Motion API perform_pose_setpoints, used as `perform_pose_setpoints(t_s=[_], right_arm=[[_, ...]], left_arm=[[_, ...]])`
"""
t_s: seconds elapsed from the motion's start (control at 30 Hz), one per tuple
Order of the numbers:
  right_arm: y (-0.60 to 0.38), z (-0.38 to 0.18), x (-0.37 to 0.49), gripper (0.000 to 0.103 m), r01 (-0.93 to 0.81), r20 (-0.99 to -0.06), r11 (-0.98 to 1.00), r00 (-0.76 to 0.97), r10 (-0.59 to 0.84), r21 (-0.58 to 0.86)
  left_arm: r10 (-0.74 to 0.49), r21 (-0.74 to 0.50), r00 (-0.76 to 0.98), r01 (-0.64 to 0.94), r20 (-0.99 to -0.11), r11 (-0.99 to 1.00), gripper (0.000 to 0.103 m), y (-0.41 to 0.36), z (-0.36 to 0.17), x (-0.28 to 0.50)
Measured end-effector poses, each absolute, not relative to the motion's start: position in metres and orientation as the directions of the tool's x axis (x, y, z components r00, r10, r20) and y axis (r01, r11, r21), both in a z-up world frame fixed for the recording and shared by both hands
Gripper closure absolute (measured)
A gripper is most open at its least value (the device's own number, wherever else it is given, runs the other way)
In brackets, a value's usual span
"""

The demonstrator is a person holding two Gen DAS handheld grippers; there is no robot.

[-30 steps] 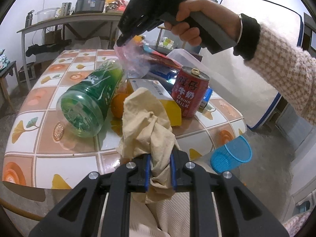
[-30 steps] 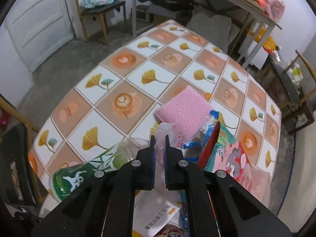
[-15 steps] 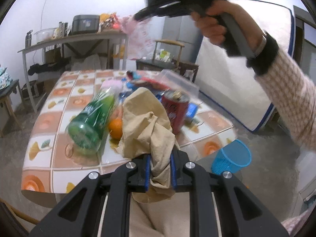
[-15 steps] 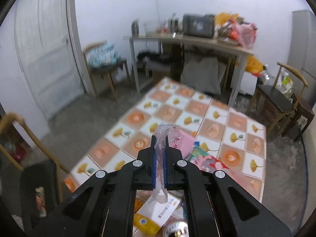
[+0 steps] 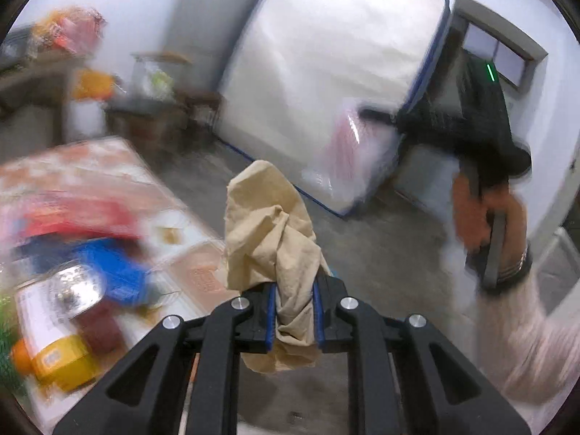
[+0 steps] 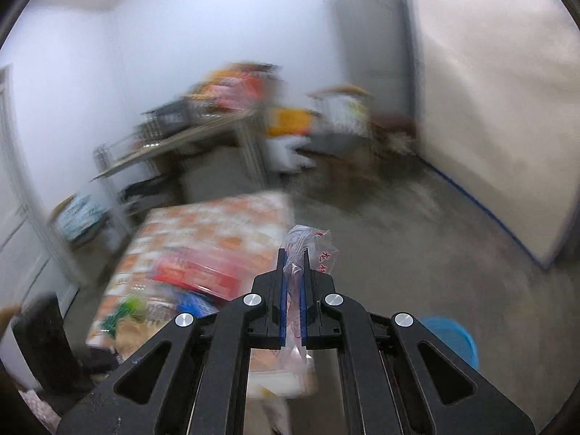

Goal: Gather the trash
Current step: 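Drop the paper towel and plastic bag into the blue wastebasket with both tools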

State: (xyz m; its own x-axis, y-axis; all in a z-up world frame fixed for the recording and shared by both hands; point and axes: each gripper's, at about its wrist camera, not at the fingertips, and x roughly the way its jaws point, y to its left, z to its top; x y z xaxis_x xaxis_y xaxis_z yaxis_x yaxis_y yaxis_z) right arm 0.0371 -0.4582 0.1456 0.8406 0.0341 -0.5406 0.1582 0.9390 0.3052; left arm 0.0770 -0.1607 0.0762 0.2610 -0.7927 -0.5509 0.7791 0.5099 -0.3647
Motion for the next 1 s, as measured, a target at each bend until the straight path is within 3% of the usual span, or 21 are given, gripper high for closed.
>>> perform_pose_setpoints(t_s=[0.1,0.23,0.37,0.6,0.63,0.7,0.73,0.77,0.87,1.0], right_arm=[[-0.514,0.089,0.019,0.099,0.313,-0.616,0.868,0.788,-0.011,0.385],[-0.576,0.008,0.017,0.099,0.468,-0.708,0.755,0.706,-0.007,0.459],[-0.615,-0.059,0.034,0.099,0.567,-0.773,0.672,0.634,0.013,0.477],[-0.671,-0.152,0.064,0.099,0.682,-0.842,0.571,0.539,0.029,0.457],[-0.676,-0.157,0.068,0.099,0.69,-0.846,0.562,0.532,0.034,0.456],[-0.684,-0.169,0.075,0.093,0.701,-0.854,0.551,0.519,0.039,0.452],[-0.689,-0.176,0.077,0.093,0.707,-0.858,0.546,0.513,0.042,0.449],[-0.695,-0.183,0.068,0.088,0.711,-0.858,0.536,0.511,0.048,0.454],[-0.701,-0.192,0.049,0.076,0.733,-0.865,0.511,0.5,0.042,0.449],[-0.708,-0.197,0.047,0.068,0.746,-0.859,0.481,0.511,0.03,0.46]], left_arm=[[-0.779,-0.436,0.105,0.779,-0.618,0.451,0.088,-0.24,0.062,0.104],[-0.681,-0.534,-0.108,0.713,-0.724,0.455,0.088,-0.359,0.004,0.141],[-0.553,-0.514,-0.189,0.681,-0.811,0.522,0.087,-0.449,-0.065,0.165],[-0.429,-0.494,-0.261,0.594,-0.865,0.635,0.085,-0.534,-0.162,0.198],[-0.426,-0.498,-0.268,0.578,-0.864,0.647,0.082,-0.539,-0.172,0.202],[-0.416,-0.508,-0.294,0.555,-0.861,0.659,0.066,-0.549,-0.188,0.206],[-0.399,-0.504,-0.308,0.552,-0.864,0.665,0.052,-0.552,-0.197,0.207],[-0.384,-0.492,-0.307,0.553,-0.871,0.673,0.044,-0.553,-0.2,0.205],[-0.336,-0.445,-0.292,0.558,-0.896,0.701,0.036,-0.557,-0.211,0.211],[-0.374,-0.467,-0.28,0.525,-0.884,0.711,0.035,-0.559,-0.205,0.221]])
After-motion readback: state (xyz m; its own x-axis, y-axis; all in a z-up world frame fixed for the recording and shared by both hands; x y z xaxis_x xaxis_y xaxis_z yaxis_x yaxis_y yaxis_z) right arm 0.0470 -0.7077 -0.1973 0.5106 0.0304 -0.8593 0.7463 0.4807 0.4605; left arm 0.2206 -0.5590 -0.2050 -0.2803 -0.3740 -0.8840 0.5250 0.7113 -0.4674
